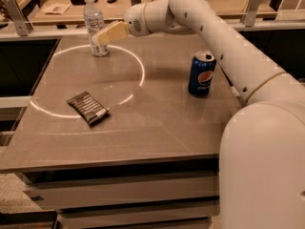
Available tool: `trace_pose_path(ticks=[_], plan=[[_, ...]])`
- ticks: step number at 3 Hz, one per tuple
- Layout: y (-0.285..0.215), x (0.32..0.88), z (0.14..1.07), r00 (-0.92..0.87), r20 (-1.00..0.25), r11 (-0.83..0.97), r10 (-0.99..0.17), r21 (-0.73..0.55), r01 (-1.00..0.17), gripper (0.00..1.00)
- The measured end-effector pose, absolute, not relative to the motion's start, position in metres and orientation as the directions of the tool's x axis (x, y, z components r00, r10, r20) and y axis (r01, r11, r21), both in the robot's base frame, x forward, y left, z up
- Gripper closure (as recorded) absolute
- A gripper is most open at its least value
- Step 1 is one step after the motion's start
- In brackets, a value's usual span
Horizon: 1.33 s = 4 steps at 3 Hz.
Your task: Knock blue plastic bottle over
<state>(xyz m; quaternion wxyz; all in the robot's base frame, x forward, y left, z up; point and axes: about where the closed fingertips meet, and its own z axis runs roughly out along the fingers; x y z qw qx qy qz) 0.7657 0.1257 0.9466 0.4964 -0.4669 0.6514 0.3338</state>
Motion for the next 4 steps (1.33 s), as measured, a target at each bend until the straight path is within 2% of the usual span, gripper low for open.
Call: trace_pose_path(ticks=[2,4], plan=[[0.164,0.788,0.943,-0.061,-0.973,0.293,-0.223,-0.007,-0.956,0.0],[0.179,0.818,0.948,-0.047,-0.977,0.29,-0.209,-0.016,-0.957,0.0]])
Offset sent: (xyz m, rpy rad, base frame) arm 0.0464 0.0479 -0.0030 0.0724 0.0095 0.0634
